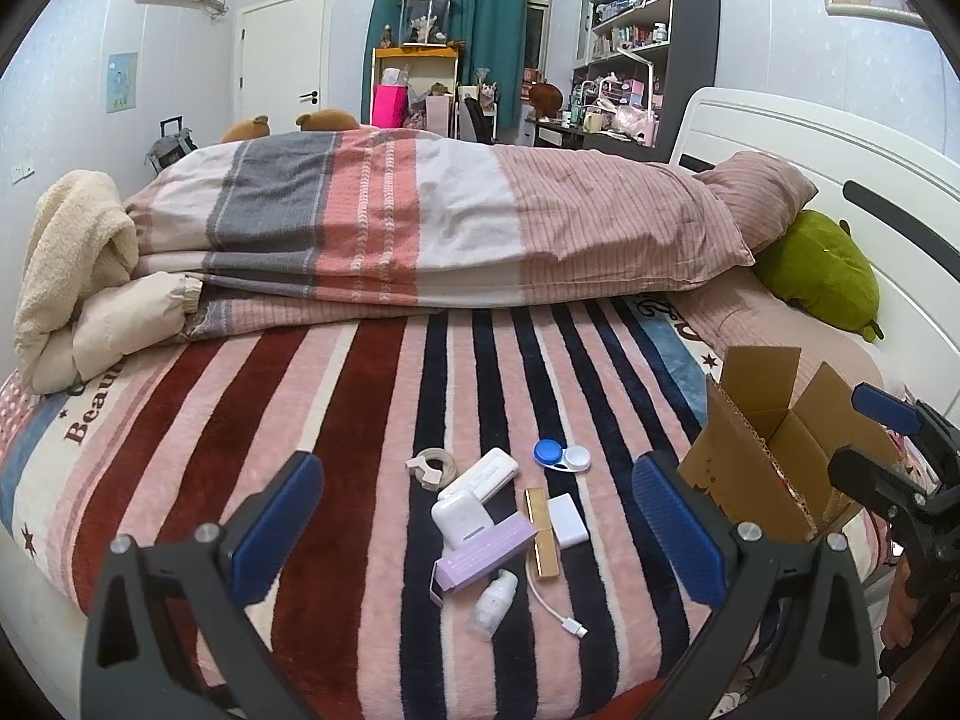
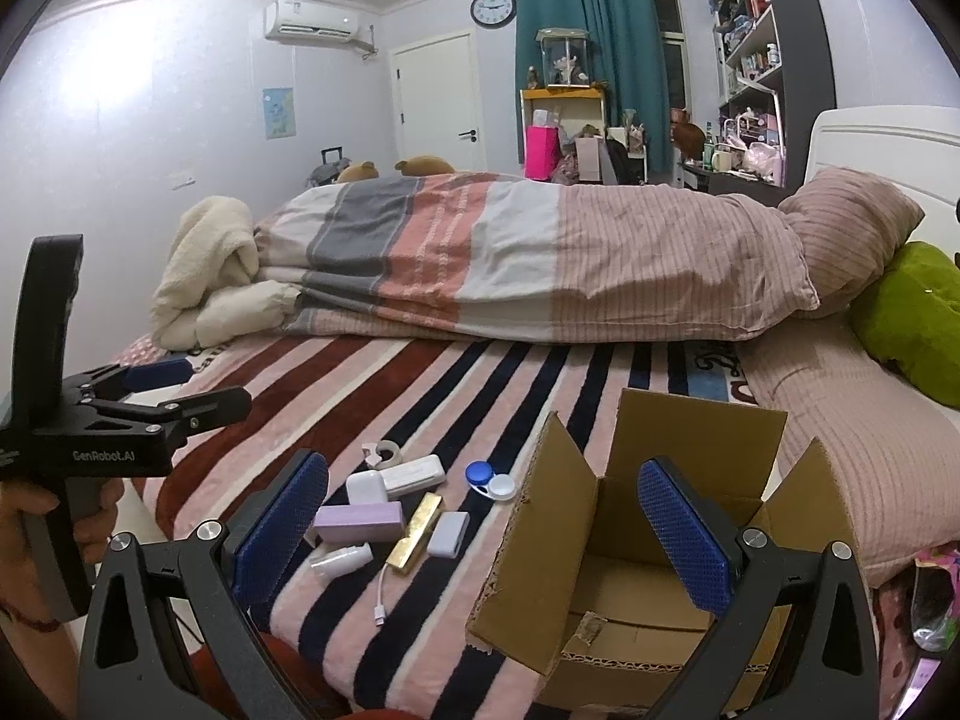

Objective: Organize rigid objects

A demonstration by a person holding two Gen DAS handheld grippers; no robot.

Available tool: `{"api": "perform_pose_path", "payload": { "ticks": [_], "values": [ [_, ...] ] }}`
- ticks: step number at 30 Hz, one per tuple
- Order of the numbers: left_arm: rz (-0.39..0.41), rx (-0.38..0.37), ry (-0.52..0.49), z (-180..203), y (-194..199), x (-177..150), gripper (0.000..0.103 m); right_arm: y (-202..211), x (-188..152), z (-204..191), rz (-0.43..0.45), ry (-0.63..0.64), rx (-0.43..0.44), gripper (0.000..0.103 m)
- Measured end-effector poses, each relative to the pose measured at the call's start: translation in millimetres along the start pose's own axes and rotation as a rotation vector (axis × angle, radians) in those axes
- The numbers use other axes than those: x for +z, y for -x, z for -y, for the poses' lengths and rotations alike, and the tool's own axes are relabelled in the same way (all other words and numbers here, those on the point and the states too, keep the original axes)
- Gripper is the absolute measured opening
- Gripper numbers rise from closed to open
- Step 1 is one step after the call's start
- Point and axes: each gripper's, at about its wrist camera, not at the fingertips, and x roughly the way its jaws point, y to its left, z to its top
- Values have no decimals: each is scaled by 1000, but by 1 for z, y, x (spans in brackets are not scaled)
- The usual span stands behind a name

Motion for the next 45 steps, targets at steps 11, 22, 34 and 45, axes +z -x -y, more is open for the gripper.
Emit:
{"api": "perform_pose_path", "payload": {
  "ticks": [11,22,34,45],
  "values": [
    [2,14,-2,-3,2,-1,103,-2,-4,-3,-6,0,17,103],
    [-4,21,-1,-4,2,-3,103,-2,-6,-2,-8,0,18,103],
    [-5,19,0,-4,2,-2,103,-2,-7,-2,-10,0,18,103],
    [-4,20,4,-2,3,-1,103,-3,-6,-1,-11,-4,19,103]
  ]
}}
